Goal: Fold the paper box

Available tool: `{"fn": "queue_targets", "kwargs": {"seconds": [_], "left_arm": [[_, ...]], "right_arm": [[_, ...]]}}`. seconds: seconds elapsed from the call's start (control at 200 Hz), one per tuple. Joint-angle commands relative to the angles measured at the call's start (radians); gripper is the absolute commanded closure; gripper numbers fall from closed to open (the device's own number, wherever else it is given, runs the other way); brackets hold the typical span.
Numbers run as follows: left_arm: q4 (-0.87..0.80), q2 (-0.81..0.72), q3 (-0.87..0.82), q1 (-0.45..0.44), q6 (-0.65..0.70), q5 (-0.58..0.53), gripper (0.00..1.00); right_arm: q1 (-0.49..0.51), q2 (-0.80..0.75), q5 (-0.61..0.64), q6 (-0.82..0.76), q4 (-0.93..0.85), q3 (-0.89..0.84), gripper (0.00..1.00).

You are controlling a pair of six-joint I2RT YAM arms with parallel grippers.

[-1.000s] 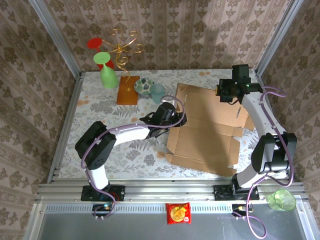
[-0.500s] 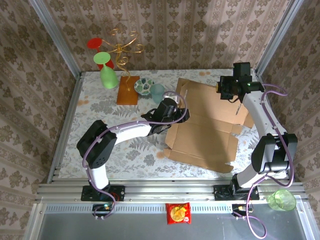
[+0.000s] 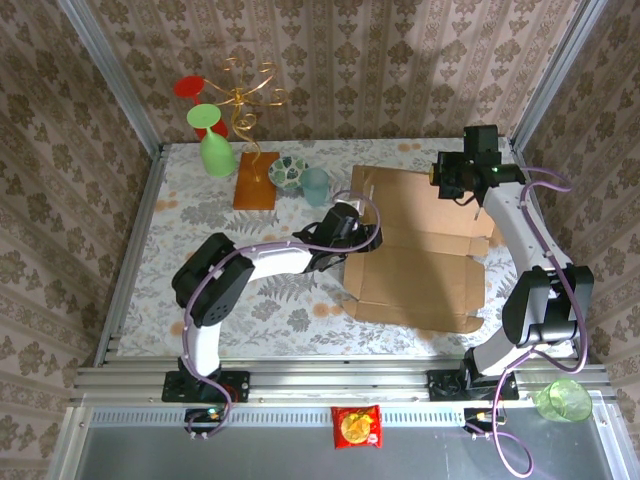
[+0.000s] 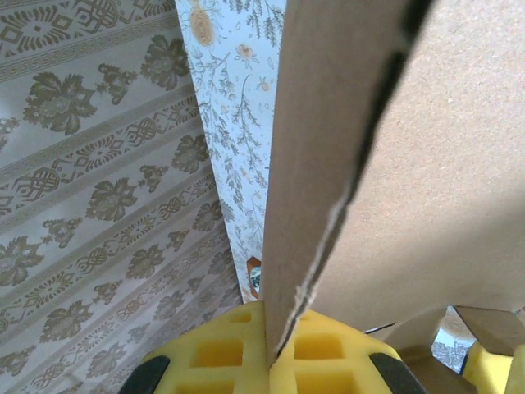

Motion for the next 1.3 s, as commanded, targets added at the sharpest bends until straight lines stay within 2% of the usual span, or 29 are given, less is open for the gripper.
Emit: {"fn": "queue_targets", "kwargs": {"seconds": [0.0, 0.195, 0.36, 0.505, 0.785, 0.905, 1.07, 1.215, 1.295], "left_arm": [[0.146, 0.012, 0.018, 0.001, -0.006, 0.061, 0.55], [0.221, -0.040, -0.074, 0.016, -0.030, 0.065, 0.55], [0.246, -0.142, -0.176, 0.031, -0.026, 0.054, 0.53], [0.238, -0.249, -0.261, 0.037, -0.027, 0.057, 0.50], [0.010, -0.498, -0.343, 0.037, 0.032, -0.014, 0.49], [-0.046, -0.573, -0.357, 0.074, 0.065, -0.026, 0.48], [-0.088, -0.596, -0.367, 0.169, 0.068, -0.013, 0.48], [-0.107, -0.582, -0.351, 0.245, 0.122, -0.016, 0.50], [-0.113, -0.543, -0.326, 0.290, 0.165, 0.020, 0.54]], "right_arm": [[0.007, -0.032, -0.019, -0.002, 0.039, -0.040, 1.00], [0.005, -0.062, -0.016, -0.033, 0.124, -0.102, 1.00], [-0.002, -0.076, -0.015, -0.109, 0.169, -0.127, 1.00], [-0.008, -0.100, -0.018, -0.166, 0.283, -0.202, 1.00], [-0.020, -0.113, -0.069, -0.231, 0.355, -0.256, 1.00], [-0.022, -0.122, -0.086, -0.254, 0.409, -0.285, 1.00], [-0.026, -0.108, -0.134, -0.255, 0.522, -0.326, 1.00], [-0.034, -0.097, -0.191, -0.279, 0.516, -0.331, 1.00], [-0.043, -0.092, -0.237, -0.318, 0.486, -0.331, 1.00]]}}
